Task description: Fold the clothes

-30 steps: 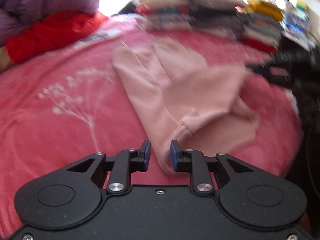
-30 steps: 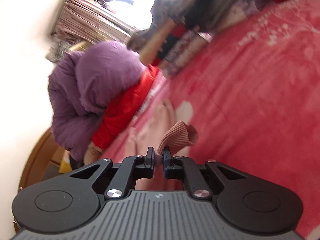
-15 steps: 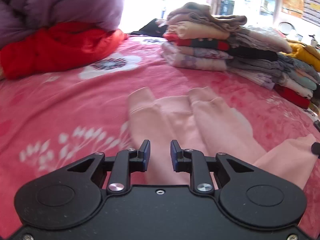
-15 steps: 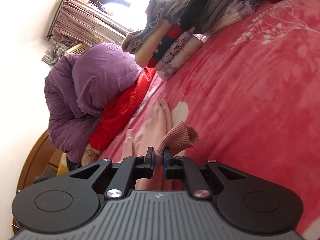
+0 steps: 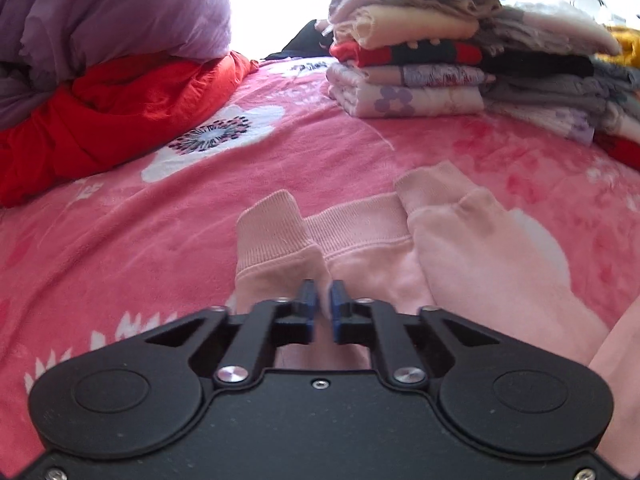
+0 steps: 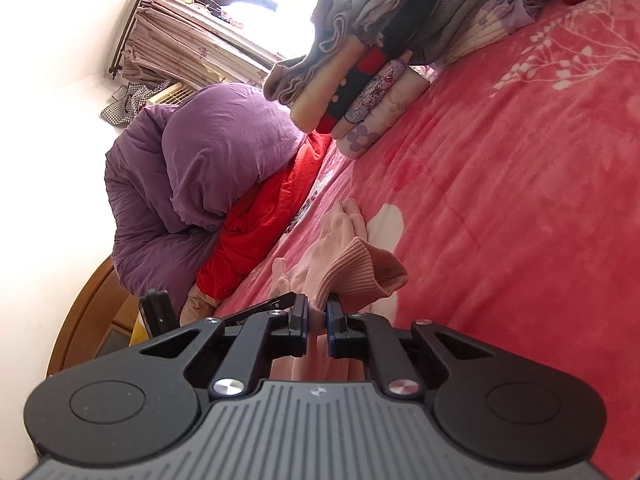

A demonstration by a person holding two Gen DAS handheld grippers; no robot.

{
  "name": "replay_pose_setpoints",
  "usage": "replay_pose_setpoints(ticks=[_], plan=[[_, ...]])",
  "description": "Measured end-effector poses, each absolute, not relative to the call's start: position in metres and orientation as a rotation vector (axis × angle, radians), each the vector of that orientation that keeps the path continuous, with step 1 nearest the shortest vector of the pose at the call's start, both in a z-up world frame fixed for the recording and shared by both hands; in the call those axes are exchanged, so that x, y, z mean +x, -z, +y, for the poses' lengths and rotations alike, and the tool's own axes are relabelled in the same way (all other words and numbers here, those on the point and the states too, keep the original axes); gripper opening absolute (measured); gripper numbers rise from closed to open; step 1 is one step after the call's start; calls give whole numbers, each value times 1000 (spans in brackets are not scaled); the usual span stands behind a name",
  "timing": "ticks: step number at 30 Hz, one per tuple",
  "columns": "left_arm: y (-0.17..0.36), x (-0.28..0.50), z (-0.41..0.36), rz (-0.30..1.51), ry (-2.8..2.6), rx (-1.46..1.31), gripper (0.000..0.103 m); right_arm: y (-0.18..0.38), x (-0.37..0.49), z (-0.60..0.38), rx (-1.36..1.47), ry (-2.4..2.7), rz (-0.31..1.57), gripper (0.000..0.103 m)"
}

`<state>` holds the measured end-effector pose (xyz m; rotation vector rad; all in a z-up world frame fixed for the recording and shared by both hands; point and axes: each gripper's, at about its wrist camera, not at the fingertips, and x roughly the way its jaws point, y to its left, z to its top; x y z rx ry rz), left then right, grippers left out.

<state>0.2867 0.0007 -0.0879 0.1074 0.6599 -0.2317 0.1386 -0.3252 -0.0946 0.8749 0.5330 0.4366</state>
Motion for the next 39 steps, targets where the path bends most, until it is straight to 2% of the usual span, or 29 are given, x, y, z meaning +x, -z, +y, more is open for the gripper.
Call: replay_pose_setpoints(ticks=[4, 10, 12, 13, 14, 16, 17, 18, 19, 25, 29, 34, 39], plan=[[73, 280, -5, 605, 252, 95, 4, 90, 137, -331, 889, -443, 504, 11], [92, 284, -15, 662, 333, 127, 5, 92, 139, -333, 900, -464, 515, 11], [76, 281, -11, 600, 312, 119, 16, 97, 140, -333, 904, -451, 535, 11], [69, 281, -9, 574, 296, 116, 39, 98, 140, -334, 910, -449, 537, 11], [67, 283, -9, 559, 273, 120, 55, 99, 140, -334, 919, -450, 535, 11], [71, 291, -11, 572, 234, 139, 54, 99, 140, -335, 928, -452, 532, 11], [75, 296, -12, 590, 218, 147, 50, 98, 140, -334, 922, -455, 531, 11], [80, 300, -13, 607, 206, 145, 45, 97, 140, -333, 917, -459, 530, 11], [84, 303, -13, 622, 189, 148, 34, 96, 141, -332, 909, -460, 530, 11], [88, 306, -3, 633, 154, 121, 10, 98, 142, -334, 914, -448, 533, 11], [73, 300, -4, 589, 180, 74, 10, 95, 141, -334, 907, -465, 519, 11], [94, 306, -16, 630, 255, 117, 9, 90, 137, -339, 924, -480, 477, 11], [82, 304, 0, 615, 322, 65, 14, 96, 139, -340, 936, -460, 505, 11]])
